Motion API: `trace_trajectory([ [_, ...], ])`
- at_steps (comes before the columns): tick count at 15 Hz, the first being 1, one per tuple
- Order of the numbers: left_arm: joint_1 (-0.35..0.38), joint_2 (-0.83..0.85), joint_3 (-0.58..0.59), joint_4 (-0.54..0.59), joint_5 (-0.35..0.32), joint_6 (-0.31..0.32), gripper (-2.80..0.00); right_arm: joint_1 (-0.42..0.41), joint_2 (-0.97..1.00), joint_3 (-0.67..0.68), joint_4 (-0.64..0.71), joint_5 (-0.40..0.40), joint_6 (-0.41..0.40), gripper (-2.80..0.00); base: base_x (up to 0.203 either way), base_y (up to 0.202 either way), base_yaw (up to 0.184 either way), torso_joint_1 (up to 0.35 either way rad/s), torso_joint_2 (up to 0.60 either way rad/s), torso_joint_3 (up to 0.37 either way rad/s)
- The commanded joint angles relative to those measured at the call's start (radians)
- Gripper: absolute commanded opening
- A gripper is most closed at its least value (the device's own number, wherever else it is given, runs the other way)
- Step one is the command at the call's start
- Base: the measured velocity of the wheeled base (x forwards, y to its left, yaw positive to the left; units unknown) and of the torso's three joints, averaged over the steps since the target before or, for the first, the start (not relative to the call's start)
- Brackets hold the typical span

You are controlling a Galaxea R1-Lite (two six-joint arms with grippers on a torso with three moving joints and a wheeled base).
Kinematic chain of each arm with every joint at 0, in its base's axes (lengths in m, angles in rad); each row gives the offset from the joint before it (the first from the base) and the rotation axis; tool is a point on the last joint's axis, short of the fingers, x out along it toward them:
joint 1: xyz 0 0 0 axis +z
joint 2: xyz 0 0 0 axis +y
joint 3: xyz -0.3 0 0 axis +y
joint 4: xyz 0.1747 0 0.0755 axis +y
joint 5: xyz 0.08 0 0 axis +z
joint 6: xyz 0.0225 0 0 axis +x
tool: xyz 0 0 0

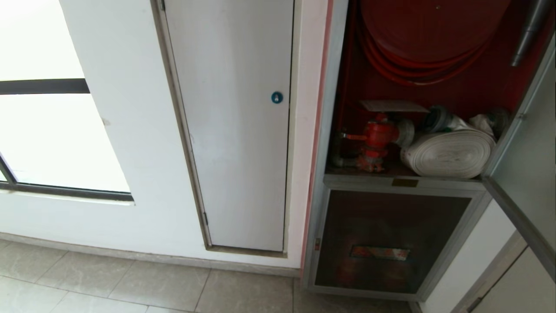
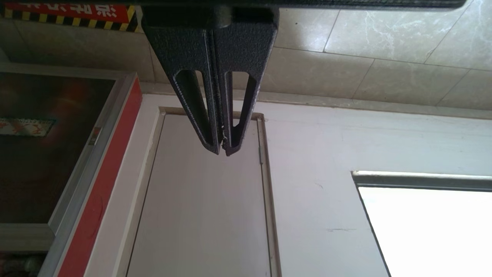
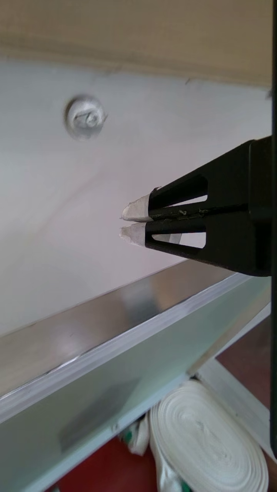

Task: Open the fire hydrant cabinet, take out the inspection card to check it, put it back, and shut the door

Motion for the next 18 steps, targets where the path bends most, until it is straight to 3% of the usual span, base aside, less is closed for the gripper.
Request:
trace_trajectory([
  [1, -0.001, -0.001, 0.006, 0.0, 0.0, 0.0, -2.8, -0.012, 0.06, -0.001, -0.026, 0.036, 0.001, -2.8, 0.0, 0.0, 0.0, 0.0, 0.0, 0.0],
  [4, 0.0, -0.001, 0.006, 0.0, 0.0, 0.0, -2.8, -0.011, 0.06, 0.003, -0.032, 0.109, 0.0, -2.8, 0.0, 0.0, 0.0, 0.0, 0.0, 0.0],
  [10, -0.001, -0.001, 0.006, 0.0, 0.0, 0.0, -2.8, 0.089, 0.024, 0.018, -0.032, 0.114, -0.006, -2.8, 0.0, 0.0, 0.0, 0.0, 0.0, 0.0],
  [13, -0.001, -0.001, 0.006, 0.0, 0.0, 0.0, -2.8, 0.185, -0.018, 0.045, -0.031, 0.115, -0.006, -2.8, 0.0, 0.0, 0.0, 0.0, 0.0, 0.0],
  [18, 0.0, -0.001, 0.006, 0.0, 0.0, 0.0, -2.8, 0.419, -0.088, 0.057, -0.026, 0.135, -0.007, -2.8, 0.0, 0.0, 0.0, 0.0, 0.0, 0.0],
])
